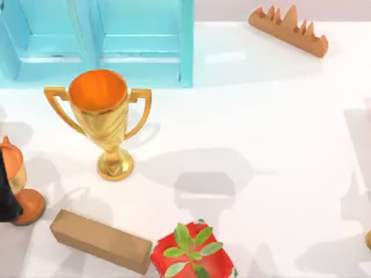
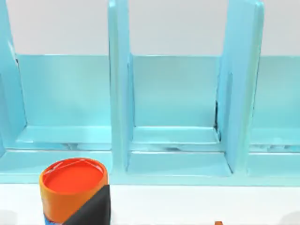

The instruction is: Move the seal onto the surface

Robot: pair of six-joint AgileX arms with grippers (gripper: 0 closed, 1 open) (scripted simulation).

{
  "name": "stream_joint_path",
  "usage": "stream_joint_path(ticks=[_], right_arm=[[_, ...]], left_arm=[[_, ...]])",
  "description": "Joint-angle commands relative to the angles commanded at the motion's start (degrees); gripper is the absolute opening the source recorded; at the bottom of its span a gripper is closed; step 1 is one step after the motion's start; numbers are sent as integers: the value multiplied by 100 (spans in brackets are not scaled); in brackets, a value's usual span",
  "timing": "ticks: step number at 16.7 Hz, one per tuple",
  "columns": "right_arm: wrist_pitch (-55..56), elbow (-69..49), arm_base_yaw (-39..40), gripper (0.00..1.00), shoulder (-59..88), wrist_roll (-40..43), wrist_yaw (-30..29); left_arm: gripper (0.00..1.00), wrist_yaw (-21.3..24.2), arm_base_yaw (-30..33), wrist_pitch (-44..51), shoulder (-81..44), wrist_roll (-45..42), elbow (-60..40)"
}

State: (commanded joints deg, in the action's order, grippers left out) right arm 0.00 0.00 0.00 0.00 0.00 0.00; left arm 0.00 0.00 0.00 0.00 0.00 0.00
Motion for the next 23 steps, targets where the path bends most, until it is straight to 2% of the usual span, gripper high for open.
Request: stream_joint_path(ticks=[4, 8, 17, 23], right_arm=[[-177, -187, -83, 100, 188, 79, -4], [-1099, -1242, -488, 100, 1290, 485, -3], [-4571, -4828, -1907, 100, 6385, 1860, 7], [-6360, -6826, -2674, 100, 8845, 2612, 5]], left_arm=[[100, 0, 0, 0, 0, 0, 0], [100, 0, 0, 0, 0, 0, 0], [100, 0, 0, 0, 0, 0, 0], [100, 0, 0, 0, 0, 0, 0]])
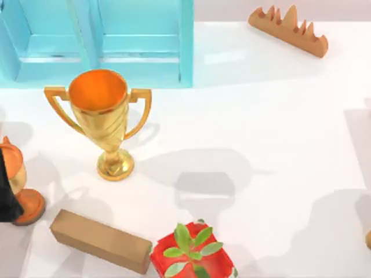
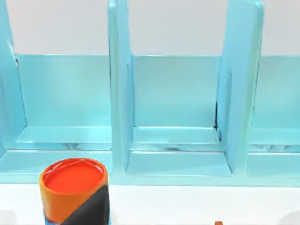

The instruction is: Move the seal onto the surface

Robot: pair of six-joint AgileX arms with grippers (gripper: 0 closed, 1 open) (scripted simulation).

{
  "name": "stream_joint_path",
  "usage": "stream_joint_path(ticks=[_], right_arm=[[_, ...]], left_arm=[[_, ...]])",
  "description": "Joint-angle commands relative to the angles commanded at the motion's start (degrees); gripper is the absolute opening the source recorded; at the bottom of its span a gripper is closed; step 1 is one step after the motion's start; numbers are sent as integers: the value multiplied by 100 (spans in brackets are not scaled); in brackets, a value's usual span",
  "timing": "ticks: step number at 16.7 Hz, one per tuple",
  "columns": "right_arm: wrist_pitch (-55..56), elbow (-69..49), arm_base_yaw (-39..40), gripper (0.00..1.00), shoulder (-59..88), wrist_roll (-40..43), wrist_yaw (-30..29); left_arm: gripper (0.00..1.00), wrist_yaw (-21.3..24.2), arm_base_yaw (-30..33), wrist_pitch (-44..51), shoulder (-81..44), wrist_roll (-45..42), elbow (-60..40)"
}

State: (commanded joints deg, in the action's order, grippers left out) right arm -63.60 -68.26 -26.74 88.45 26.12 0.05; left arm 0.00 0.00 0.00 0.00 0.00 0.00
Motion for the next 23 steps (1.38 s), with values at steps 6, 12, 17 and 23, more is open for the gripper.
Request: stream_joint_path(ticks=[6, 12, 17, 23], right_arm=[[-561, -713, -261, 100, 782, 250, 6], [-551, -682, -265, 100, 801, 260, 4], [185, -334, -332, 100, 1071, 313, 1], [1611, 774, -243, 100, 1453, 222, 4]], left_arm=[[100, 0, 0, 0, 0, 0, 0], [100, 0, 0, 0, 0, 0, 0], [100, 0, 0, 0, 0, 0, 0], [100, 0, 0, 0, 0, 0, 0]])
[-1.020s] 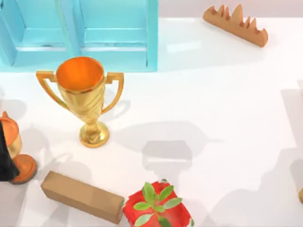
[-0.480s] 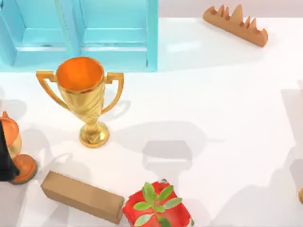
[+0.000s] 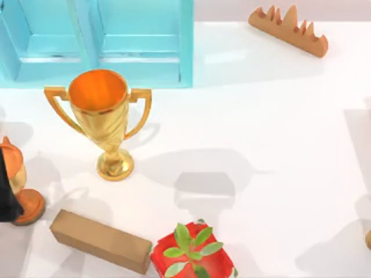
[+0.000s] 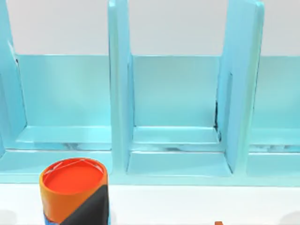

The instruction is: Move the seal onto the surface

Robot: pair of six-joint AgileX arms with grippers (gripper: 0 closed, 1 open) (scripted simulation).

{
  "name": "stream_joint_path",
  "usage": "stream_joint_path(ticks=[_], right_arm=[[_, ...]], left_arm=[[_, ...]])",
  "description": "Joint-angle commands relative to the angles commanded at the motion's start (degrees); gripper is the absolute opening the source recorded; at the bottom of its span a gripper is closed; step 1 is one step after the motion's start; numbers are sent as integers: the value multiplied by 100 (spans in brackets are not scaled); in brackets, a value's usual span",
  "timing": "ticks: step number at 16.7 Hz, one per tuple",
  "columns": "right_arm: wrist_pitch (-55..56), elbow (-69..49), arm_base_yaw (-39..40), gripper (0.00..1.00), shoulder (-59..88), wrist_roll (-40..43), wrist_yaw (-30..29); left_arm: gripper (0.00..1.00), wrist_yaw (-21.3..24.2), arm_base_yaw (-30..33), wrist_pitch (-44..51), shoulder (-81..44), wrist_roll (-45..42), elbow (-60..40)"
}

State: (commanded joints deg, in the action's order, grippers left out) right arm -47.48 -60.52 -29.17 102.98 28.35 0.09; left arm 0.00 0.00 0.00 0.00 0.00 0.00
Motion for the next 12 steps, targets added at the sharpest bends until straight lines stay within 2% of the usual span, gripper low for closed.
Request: stream_joint_path(ticks=[5, 12], right_arm=[[100, 90, 7, 100, 24, -7, 1], [100, 90, 7, 47, 24, -7, 1]], left_arm=[[100, 0, 0, 0, 0, 0, 0], [100, 0, 0, 0, 0, 0, 0]])
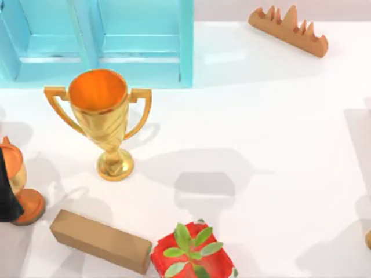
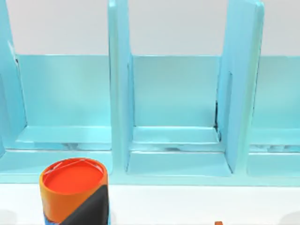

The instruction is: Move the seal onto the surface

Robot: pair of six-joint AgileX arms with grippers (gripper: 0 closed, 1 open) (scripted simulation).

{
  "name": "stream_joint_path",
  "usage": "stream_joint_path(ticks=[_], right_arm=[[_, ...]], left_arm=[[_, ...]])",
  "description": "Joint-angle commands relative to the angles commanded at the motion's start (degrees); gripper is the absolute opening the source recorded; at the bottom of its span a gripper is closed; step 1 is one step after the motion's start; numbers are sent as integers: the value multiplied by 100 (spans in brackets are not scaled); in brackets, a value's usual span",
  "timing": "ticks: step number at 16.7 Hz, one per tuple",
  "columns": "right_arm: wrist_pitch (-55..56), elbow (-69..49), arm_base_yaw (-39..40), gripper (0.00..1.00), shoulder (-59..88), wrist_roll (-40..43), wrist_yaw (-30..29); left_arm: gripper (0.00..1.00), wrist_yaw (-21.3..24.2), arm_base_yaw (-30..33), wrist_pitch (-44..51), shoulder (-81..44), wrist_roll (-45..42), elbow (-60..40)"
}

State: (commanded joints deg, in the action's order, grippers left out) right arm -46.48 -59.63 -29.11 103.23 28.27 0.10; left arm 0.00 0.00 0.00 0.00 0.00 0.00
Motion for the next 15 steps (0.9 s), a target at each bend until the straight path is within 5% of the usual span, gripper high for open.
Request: stream_joint_path(ticks=[6, 15], right_arm=[[0, 0, 0, 2, 0, 0, 0], [-3, -2, -10, 0, -8, -5, -2]], left_arm=[[100, 0, 0, 0, 0, 0, 0], [100, 0, 0, 0, 0, 0, 0]])
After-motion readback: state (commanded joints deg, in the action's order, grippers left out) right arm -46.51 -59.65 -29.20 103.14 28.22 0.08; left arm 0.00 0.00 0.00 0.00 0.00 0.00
